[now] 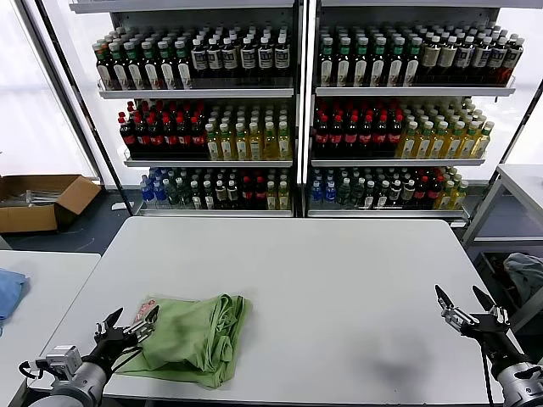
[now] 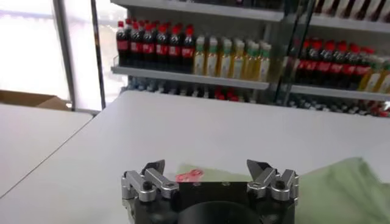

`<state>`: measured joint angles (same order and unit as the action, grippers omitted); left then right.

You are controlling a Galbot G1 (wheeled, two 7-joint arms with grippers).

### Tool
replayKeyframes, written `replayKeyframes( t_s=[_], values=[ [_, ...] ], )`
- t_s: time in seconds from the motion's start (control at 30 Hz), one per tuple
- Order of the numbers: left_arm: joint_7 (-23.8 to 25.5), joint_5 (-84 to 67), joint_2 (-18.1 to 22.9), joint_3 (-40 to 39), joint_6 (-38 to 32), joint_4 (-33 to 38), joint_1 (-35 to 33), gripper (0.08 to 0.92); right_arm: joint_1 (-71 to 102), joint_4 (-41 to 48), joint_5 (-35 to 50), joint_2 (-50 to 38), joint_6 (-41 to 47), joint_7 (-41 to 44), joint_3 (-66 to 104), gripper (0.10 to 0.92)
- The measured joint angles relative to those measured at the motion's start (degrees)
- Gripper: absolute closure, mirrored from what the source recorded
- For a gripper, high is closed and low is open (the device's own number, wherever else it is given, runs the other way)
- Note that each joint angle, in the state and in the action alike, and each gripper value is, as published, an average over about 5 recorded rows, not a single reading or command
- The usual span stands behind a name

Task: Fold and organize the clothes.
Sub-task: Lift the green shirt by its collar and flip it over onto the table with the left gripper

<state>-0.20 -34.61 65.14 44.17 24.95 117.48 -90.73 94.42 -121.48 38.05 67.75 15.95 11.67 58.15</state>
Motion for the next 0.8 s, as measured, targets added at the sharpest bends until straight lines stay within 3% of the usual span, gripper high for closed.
replayKeyframes(
  t_s=[0.63,0.8],
  values=[
    [1.5,2.9,2.3,-1.3,-0.8,-5.9,0.7,0.18,0.0,-0.7,0.2,0.0,0.2,0.0,-0.1,0.203],
    [1.9,4.2,3.3,-2.5,-1.1,-6.7,1.1,0.277,0.1,-0.9,0.5,-0.1,0.3,-0.1,0.1,0.203]
  ],
)
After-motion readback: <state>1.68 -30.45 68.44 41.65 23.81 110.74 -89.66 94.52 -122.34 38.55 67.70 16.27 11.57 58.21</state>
